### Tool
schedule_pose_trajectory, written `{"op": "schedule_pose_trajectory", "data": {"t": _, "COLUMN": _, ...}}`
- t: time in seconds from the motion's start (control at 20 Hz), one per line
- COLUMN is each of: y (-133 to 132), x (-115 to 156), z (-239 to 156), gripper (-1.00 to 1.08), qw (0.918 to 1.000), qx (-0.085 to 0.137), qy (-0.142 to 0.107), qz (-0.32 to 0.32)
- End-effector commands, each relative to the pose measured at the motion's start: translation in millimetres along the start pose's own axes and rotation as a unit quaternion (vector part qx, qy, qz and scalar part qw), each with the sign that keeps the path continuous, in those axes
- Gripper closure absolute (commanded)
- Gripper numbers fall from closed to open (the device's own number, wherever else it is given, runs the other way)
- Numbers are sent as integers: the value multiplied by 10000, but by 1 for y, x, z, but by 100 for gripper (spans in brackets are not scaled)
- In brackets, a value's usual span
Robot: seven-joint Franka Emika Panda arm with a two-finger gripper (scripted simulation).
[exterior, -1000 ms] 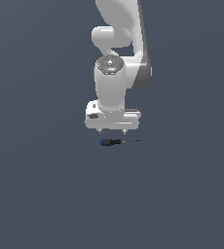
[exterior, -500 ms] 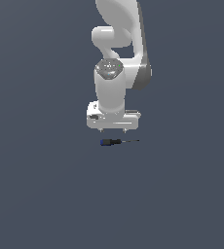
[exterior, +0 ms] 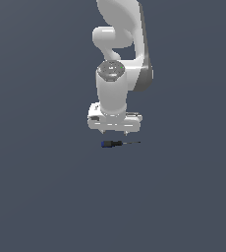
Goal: Pick up the object and move it to a goal position.
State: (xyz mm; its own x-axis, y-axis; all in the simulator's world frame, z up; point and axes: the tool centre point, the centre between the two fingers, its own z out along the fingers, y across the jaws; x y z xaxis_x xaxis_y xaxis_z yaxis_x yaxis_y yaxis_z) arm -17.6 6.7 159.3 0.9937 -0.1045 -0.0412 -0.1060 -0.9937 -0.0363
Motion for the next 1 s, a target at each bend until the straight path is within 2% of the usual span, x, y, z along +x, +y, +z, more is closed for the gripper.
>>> {"op": "schedule_pose_trajectory", "data": {"t": 0.0, "y": -1, "x": -1, "z": 2, "gripper": -92, "qw": 9999, "qx": 2, "qy": 1, "qz": 143}}
{"op": "schedule_pose_trajectory", "data": {"t": 0.3, "y": -5, "x": -2, "z": 11, "gripper": -92, "qw": 9978, "qx": 8, "qy": 7, "qz": 668}}
{"op": "schedule_pose_trajectory", "data": {"t": 0.5, "y": -8, "x": -4, "z": 19, "gripper": -92, "qw": 9934, "qx": 11, "qy": 14, "qz": 1145}}
{"op": "schedule_pose_trajectory", "data": {"t": 0.7, "y": -11, "x": -6, "z": 27, "gripper": -92, "qw": 9861, "qx": 12, "qy": 23, "qz": 1662}}
{"op": "schedule_pose_trajectory", "data": {"t": 0.95, "y": -15, "x": -9, "z": 37, "gripper": -92, "qw": 9731, "qx": 11, "qy": 37, "qz": 2302}}
